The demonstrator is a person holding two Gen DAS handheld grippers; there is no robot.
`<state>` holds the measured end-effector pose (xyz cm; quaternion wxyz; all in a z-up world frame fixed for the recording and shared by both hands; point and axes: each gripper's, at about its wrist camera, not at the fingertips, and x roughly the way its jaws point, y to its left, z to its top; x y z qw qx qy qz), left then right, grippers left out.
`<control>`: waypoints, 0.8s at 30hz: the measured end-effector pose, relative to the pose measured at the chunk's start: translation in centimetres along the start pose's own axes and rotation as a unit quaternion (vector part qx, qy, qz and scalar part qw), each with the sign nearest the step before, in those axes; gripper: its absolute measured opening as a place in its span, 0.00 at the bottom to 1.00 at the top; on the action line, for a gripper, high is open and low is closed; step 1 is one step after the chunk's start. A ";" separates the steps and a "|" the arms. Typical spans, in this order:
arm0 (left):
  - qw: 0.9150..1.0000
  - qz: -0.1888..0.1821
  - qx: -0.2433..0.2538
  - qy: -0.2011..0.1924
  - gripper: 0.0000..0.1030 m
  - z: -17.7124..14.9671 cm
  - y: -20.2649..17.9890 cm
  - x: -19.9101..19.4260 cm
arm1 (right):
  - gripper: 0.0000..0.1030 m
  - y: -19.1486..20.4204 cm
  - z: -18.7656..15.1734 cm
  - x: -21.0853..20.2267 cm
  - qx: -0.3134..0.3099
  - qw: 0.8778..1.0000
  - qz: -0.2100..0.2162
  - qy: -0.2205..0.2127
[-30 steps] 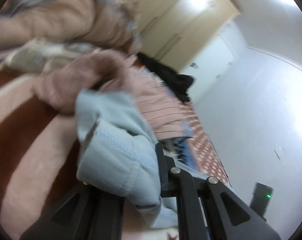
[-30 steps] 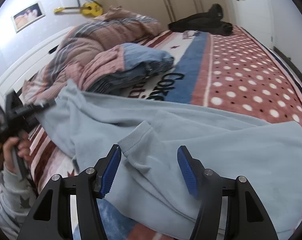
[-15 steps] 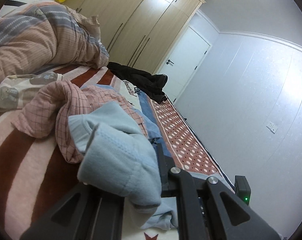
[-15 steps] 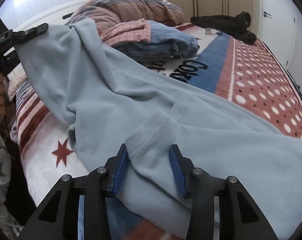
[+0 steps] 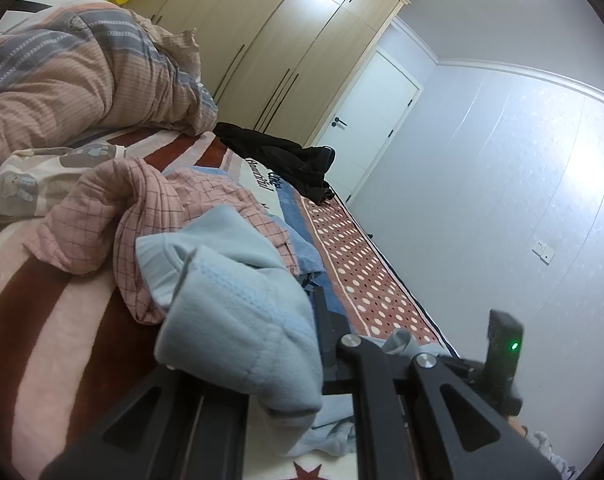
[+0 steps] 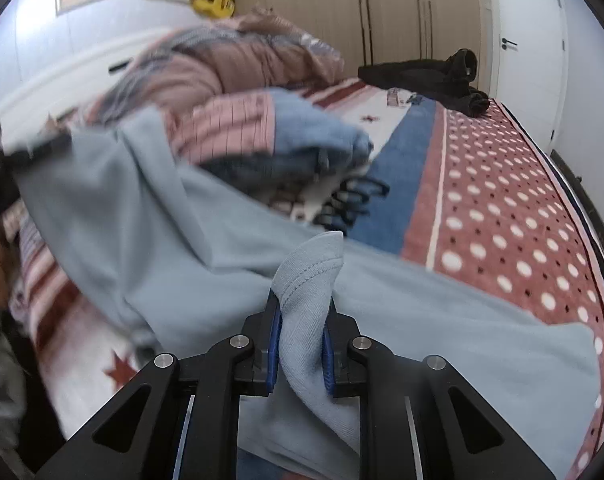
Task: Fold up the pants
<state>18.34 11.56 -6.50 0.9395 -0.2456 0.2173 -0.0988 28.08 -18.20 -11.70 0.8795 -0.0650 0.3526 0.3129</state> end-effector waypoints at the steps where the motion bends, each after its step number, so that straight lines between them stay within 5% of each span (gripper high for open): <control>1: 1.000 0.000 0.000 0.000 0.07 0.0 0.1 0.0 | 0.11 0.1 0.5 -0.4 -0.001 1.000 0.003 -0.008; 7: 1.000 0.000 0.000 0.001 0.07 0.0 0.4 -0.2 | 0.13 -0.1 0.1 0.7 0.049 0.994 0.090 0.037; 10: 1.000 -0.001 -0.005 0.000 0.07 0.1 0.6 -0.2 | 0.17 1.3 -1.3 1.9 0.007 0.996 0.059 0.070; 13: 1.000 0.000 -0.005 -0.001 0.07 0.2 0.6 -0.2 | 0.36 2.4 -2.2 1.9 -0.031 0.997 0.010 0.068; 18: 1.000 0.001 0.001 0.001 0.07 0.3 0.6 -0.3 | 0.36 2.2 -2.7 -2.4 -0.023 0.998 0.054 0.005; 21: 1.000 -0.002 -0.002 0.001 0.07 0.3 0.5 -0.2 | 0.19 3.5 -3.6 -2.6 -0.035 0.993 0.111 0.036; 24: 1.000 -0.004 -0.004 0.000 0.07 0.2 0.4 -0.3 | 0.17 3.8 -4.5 -0.3 -0.025 0.992 0.091 0.083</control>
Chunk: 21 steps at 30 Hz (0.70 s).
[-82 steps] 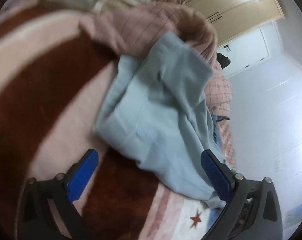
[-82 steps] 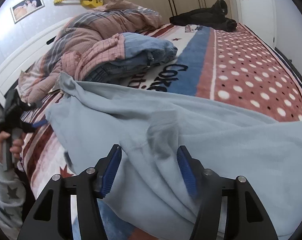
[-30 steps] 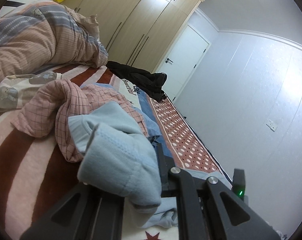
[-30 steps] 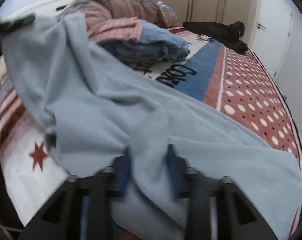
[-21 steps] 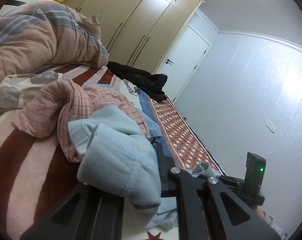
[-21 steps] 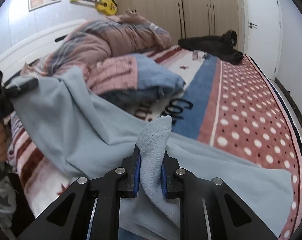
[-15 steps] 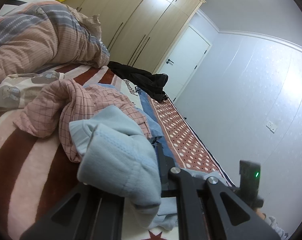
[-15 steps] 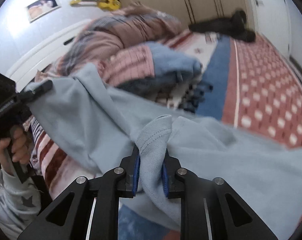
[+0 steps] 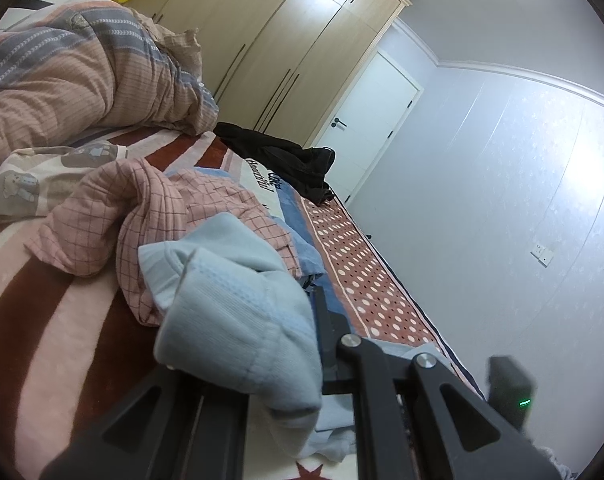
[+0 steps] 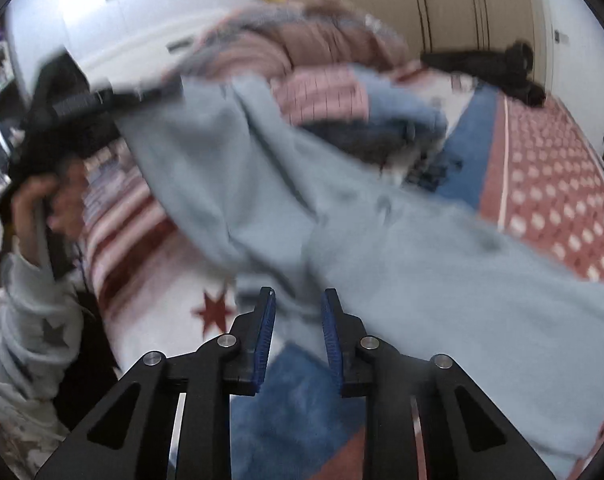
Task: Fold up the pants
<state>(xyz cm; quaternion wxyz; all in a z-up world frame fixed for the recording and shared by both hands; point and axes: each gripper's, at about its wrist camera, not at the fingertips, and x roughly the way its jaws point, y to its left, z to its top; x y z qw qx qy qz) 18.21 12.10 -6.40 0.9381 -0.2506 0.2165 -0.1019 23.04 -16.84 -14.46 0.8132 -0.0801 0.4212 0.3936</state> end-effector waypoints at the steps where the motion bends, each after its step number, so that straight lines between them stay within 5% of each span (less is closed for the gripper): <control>1: 1.000 -0.001 0.000 0.000 0.07 0.0 0.0 0.0 | 0.21 -0.8 -0.3 0.9 0.028 1.000 -0.001 0.005; 7: 1.000 0.001 0.001 0.001 0.07 0.1 0.3 -0.1 | 0.22 -3.2 -0.9 2.2 0.110 0.993 0.030 -0.012; 9: 1.000 0.000 -0.004 0.000 0.07 0.0 0.4 0.0 | 0.30 -4.0 -0.8 2.1 0.139 0.989 0.037 -0.032; 15: 1.000 -0.001 -0.005 0.000 0.07 0.0 0.6 0.0 | 0.32 -4.0 0.5 3.1 0.157 0.986 0.009 -0.056; 16: 1.000 0.000 -0.006 0.000 0.07 0.0 0.5 0.0 | 0.27 -4.0 0.6 3.3 0.158 0.986 0.010 -0.056; 17: 1.000 -0.001 -0.007 -0.001 0.07 0.0 0.6 0.0 | 0.07 -4.2 0.7 3.4 0.158 0.986 0.013 -0.058; 21: 1.000 0.000 -0.006 0.000 0.07 -0.1 0.6 0.0 | 0.03 -2.6 0.4 1.9 0.134 0.988 0.021 -0.072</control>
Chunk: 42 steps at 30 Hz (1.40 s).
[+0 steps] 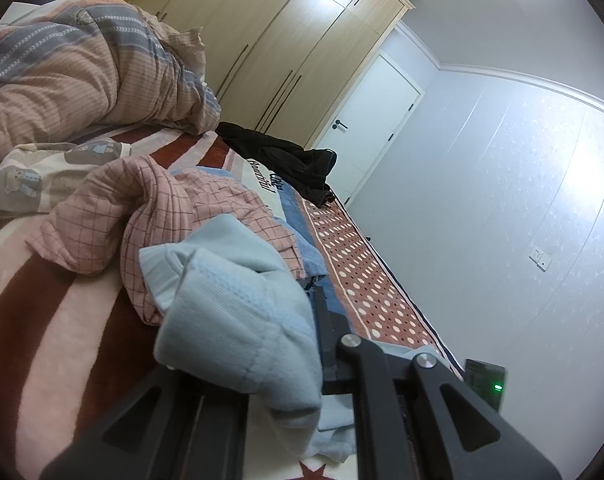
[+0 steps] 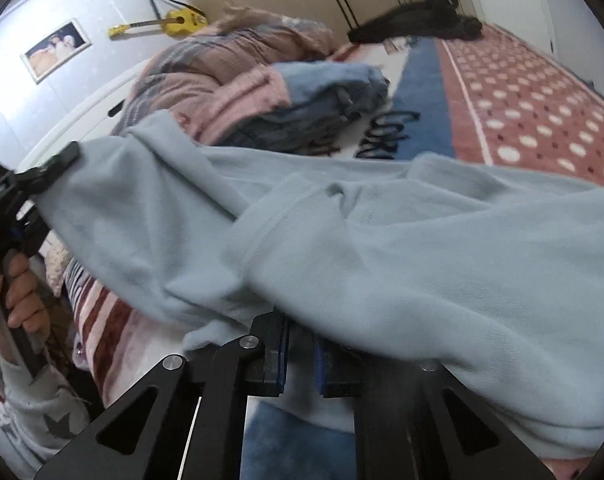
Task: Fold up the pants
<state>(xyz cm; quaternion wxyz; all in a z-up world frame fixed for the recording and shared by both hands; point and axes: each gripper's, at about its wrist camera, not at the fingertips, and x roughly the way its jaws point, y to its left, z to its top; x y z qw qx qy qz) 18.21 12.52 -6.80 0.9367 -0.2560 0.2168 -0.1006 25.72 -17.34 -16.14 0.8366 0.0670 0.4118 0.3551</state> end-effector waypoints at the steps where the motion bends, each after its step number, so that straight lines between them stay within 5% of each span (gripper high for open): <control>1: 1.000 0.000 0.000 0.000 0.07 0.0 0.0 0.0 | 0.03 0.6 -0.2 -0.5 -0.006 1.000 0.003 0.000; 7: 1.000 -0.001 -0.001 -0.003 0.07 0.1 0.1 -0.3 | 0.02 2.9 -2.1 -2.8 -0.024 0.999 0.019 0.031; 14: 1.000 0.000 0.001 -0.003 0.07 0.2 0.1 -0.5 | 0.06 2.4 -4.7 -0.8 -0.015 0.995 0.002 0.102; 20: 0.999 -0.023 0.026 -0.018 0.07 1.1 -1.9 -1.0 | 0.17 2.4 -2.1 -5.0 -0.032 0.999 -0.020 0.039; 25: 0.995 -0.060 0.083 -0.014 0.07 1.9 -7.6 0.2 | 0.17 1.1 0.0 -9.4 -0.031 0.998 -0.047 -0.030; 32: 0.977 -0.130 0.164 0.050 0.07 0.1 -19.1 7.3 | 0.17 -3.6 0.0 -15.0 0.005 0.993 -0.075 -0.094; 37: 0.956 -0.133 0.216 0.146 0.07 -5.9 -26.1 16.6 | 0.17 -7.7 -1.9 -19.7 0.043 0.986 -0.092 -0.131; 42: 0.933 -0.132 0.253 0.220 0.06 -12.5 -28.8 22.0 | 0.17 -10.8 -3.7 -22.1 0.055 0.982 -0.115 -0.139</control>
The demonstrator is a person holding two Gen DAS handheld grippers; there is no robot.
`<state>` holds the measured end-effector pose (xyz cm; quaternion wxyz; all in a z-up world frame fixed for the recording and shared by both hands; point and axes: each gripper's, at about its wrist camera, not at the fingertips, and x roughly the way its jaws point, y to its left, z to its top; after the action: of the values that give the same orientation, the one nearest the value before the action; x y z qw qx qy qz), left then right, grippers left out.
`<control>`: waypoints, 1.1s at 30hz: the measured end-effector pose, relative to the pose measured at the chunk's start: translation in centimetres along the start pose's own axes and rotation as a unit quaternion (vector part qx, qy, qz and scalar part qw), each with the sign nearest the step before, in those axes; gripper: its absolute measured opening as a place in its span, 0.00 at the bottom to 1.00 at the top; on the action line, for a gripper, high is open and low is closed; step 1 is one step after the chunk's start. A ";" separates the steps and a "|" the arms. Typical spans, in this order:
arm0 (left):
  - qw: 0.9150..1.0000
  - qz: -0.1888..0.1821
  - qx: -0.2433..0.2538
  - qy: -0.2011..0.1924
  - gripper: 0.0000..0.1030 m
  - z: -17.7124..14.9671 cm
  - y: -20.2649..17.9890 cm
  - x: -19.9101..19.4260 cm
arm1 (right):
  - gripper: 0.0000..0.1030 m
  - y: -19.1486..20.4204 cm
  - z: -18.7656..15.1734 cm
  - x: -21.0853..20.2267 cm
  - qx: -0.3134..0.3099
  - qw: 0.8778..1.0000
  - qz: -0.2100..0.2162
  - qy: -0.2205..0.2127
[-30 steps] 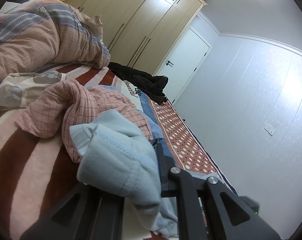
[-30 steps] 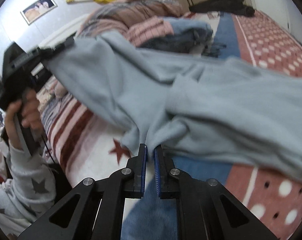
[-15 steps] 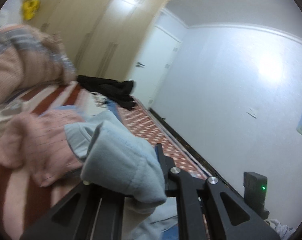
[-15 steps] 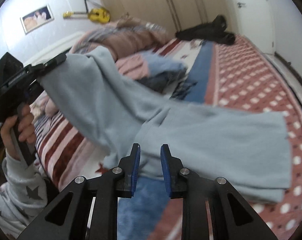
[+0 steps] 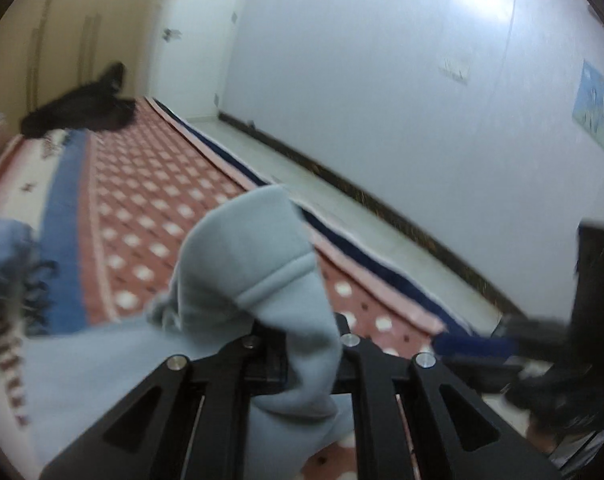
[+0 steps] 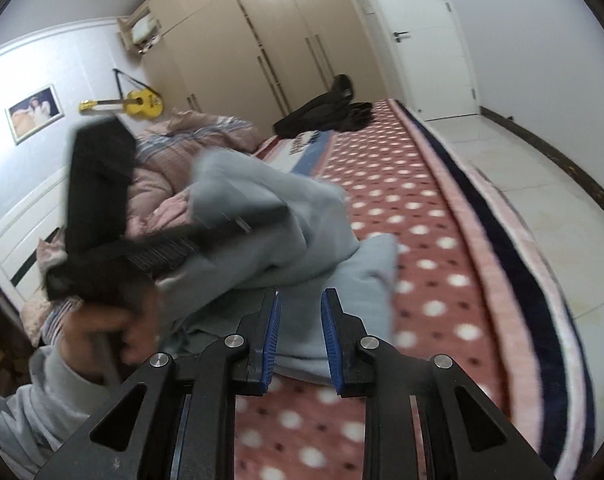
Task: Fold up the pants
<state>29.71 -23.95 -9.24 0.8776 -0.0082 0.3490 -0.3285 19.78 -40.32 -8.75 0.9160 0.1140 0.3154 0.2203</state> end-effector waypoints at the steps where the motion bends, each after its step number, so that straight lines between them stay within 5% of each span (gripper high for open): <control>1: 1.000 -0.005 0.002 0.009 0.06 -0.3 -0.3 0.5 | 0.17 -0.6 -0.2 -0.1 0.003 1.000 -0.004 -0.001; 4: 0.999 -0.022 0.009 0.041 0.10 -1.5 -0.8 1.8 | 0.17 -2.2 -0.6 -0.3 0.017 1.000 -0.009 -0.002; 7: 0.998 -0.039 0.002 0.056 0.30 -2.2 -1.0 1.6 | 0.17 -3.3 -0.6 0.1 0.028 0.999 -0.016 -0.007; 10: 0.997 -0.059 -0.006 0.050 0.41 -2.4 -0.8 -0.6 | 0.17 -4.0 -0.2 0.0 0.031 0.999 -0.024 -0.013; 14: 0.999 -0.034 -0.003 0.002 0.56 -1.6 0.7 -6.2 | 0.17 -3.4 0.8 -0.2 0.028 0.999 -0.024 -0.026; 20: 0.998 0.040 -0.023 -0.036 0.56 -1.6 5.8 -12.1 | 0.17 1.5 4.0 0.8 -0.013 0.998 0.035 -0.057; 23: 0.997 0.058 -0.050 -0.025 0.56 -3.1 8.6 -12.3 | 0.24 5.0 4.0 4.3 -0.044 0.996 0.078 0.006; 28: 0.995 0.080 -0.059 0.024 0.56 -6.6 11.3 -9.5 | 0.23 6.5 1.8 11.5 -0.068 0.991 0.025 0.109; 33: 0.990 0.105 -0.060 0.067 0.56 -9.9 13.1 -7.8 | 0.22 1.5 1.7 12.1 -0.022 0.994 -0.052 0.093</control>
<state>26.86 -6.99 -15.13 0.8798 -0.0023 0.4253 -0.2124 28.86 -33.34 -13.27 0.8951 0.0559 0.4002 0.1887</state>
